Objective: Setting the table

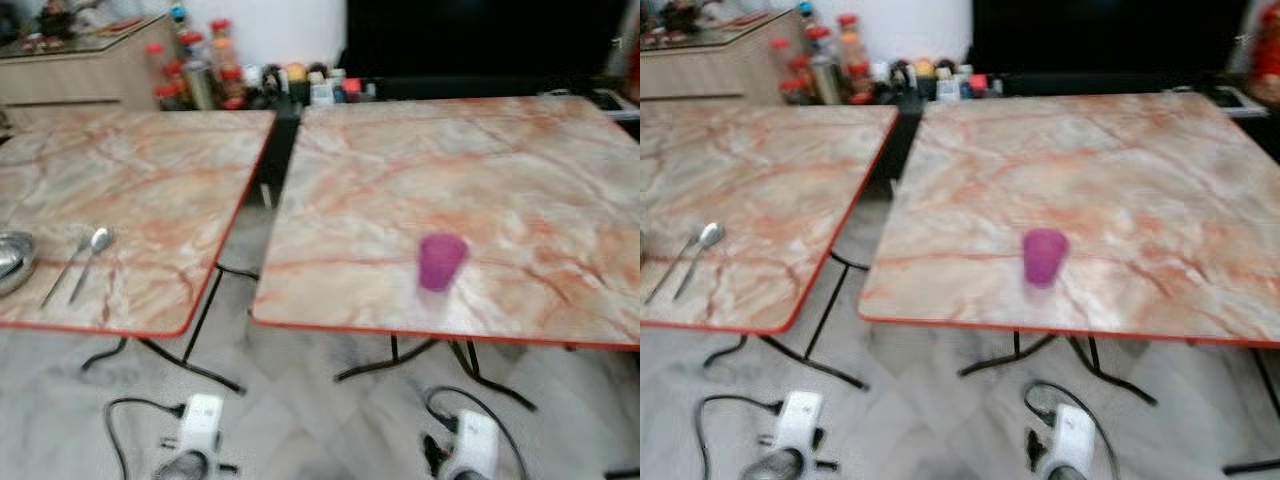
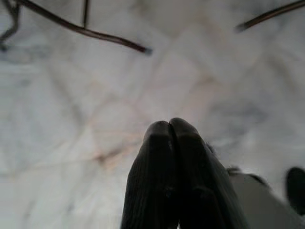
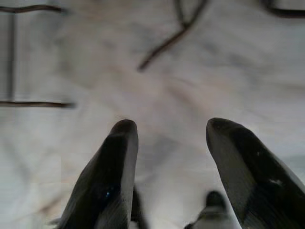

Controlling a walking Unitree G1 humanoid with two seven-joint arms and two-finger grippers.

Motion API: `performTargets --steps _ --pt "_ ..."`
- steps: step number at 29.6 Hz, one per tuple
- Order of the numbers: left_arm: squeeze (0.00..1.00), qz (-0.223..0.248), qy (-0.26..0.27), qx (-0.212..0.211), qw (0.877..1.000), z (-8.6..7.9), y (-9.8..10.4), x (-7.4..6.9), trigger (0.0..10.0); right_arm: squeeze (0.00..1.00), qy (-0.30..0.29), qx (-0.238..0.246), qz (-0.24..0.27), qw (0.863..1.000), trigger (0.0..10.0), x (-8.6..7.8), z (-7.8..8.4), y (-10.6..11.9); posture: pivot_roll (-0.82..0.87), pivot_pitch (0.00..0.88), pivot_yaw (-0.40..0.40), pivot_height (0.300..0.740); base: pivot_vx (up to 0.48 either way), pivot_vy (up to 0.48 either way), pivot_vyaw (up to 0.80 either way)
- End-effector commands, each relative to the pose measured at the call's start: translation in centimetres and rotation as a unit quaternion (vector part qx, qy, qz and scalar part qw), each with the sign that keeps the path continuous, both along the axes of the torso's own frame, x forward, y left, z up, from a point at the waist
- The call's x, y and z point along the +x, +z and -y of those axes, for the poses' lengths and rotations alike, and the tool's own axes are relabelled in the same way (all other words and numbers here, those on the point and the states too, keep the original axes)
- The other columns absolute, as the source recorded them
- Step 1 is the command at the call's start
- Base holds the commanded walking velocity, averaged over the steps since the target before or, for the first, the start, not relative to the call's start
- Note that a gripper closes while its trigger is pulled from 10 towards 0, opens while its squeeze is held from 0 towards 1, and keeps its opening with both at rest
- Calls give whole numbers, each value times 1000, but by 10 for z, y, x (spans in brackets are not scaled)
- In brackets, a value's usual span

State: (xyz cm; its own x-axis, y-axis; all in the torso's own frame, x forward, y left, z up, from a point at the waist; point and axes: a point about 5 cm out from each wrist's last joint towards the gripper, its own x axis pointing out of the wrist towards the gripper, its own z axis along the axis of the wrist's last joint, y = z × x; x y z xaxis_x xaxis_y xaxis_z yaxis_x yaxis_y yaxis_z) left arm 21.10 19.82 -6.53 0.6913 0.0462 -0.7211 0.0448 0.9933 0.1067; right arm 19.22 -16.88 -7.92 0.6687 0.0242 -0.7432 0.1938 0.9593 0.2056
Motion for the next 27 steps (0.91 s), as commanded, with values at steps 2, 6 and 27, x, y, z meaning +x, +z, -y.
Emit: performTargets --steps 2,6,27 --pt "0 1 -8 -7 1000 8 -1 0 10000 0 23 -29 -14 999 10000 -14 12 -5 -88 0 53 740 0 0 0" --pt "0 -3 -12 -6 1000 8 -3 -3 10000 0 44 -42 -17 998 10000 -26 17 -9 -100 0 54 740 0 0 0" --pt "0 -12 -21 -1 1000 5 -4 -6 10000 0 238 -66 294 923 10000 4 6 93 -151 0 61 740 0 0 0"
